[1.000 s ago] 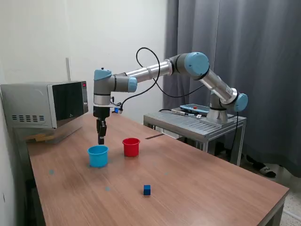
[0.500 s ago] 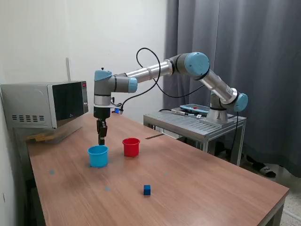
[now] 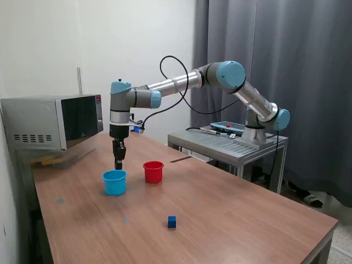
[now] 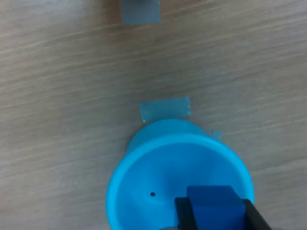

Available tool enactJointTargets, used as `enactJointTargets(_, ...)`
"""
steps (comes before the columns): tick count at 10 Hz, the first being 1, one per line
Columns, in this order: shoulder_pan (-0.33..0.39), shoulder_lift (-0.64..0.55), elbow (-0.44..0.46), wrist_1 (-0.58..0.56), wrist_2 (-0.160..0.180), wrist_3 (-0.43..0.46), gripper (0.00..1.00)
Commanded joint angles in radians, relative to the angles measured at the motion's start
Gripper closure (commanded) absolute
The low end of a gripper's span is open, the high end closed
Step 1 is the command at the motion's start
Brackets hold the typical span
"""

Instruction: Place red objects in the red bin, and blue objects in the blue bin.

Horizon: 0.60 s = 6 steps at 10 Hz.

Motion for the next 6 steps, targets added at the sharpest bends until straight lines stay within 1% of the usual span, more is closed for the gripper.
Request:
enactJointTargets(1, 0.001, 0.001, 0.001, 0.0, 0.0, -0.001, 1.0)
enactJointTargets(2, 0.001, 0.001, 0.004, 0.0, 0.0, -0.001, 0.0)
enactJointTargets(6, 0.004, 0.001, 0.007, 0.0, 0.0, 0.001, 0.0)
